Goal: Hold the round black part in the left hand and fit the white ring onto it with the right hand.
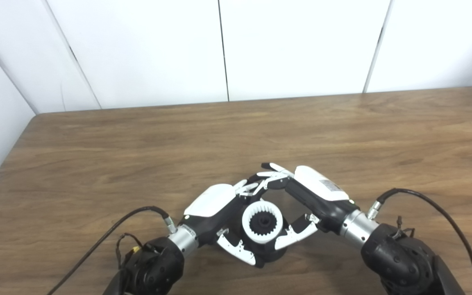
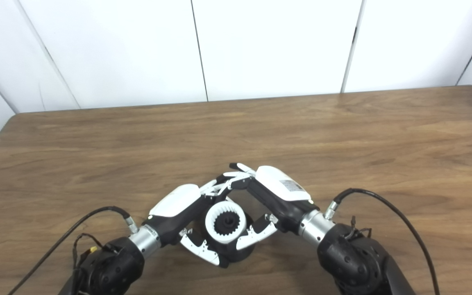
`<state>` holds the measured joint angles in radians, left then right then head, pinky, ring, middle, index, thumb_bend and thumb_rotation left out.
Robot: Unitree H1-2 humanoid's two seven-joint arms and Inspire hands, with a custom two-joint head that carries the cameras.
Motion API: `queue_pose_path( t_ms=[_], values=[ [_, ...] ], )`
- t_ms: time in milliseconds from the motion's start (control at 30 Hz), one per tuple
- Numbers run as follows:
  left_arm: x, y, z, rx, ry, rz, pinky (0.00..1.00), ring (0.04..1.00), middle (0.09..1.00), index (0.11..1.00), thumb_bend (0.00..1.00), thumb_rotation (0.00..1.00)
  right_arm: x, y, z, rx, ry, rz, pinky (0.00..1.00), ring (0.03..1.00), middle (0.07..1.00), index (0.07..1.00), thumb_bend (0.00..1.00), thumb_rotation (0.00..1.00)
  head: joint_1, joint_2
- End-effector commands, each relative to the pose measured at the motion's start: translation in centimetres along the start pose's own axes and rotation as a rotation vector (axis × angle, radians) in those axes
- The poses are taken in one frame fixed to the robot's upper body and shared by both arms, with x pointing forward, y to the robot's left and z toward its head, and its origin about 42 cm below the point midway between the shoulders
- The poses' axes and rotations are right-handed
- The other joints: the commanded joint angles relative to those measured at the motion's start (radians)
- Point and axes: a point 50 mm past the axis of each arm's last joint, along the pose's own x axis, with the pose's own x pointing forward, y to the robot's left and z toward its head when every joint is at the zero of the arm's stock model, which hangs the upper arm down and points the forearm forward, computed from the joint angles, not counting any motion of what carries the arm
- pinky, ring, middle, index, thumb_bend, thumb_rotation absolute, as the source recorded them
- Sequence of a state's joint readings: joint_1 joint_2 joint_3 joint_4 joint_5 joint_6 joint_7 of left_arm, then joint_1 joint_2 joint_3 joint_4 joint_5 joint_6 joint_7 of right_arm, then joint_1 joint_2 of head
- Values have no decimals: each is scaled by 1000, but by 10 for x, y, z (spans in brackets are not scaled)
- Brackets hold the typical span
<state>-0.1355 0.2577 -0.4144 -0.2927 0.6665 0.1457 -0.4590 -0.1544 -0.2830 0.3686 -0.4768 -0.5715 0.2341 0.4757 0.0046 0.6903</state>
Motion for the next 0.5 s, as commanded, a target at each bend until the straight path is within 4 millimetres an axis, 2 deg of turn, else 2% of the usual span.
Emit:
queue_pose_path(
  t_ms=[0, 467],
  values=[
    [2, 10, 6, 11, -26, 29, 910, 1000, 956, 654, 948, 292, 3, -7, 7, -20, -41, -11, 863, 973, 856, 490, 521, 163, 3, 2],
    [-1, 10, 6, 19, -17, 23, 905, 1000, 957, 642, 940, 276, 3, -12, 2, -28, -35, -42, 839, 960, 848, 489, 521, 164, 4, 1]
  ],
)
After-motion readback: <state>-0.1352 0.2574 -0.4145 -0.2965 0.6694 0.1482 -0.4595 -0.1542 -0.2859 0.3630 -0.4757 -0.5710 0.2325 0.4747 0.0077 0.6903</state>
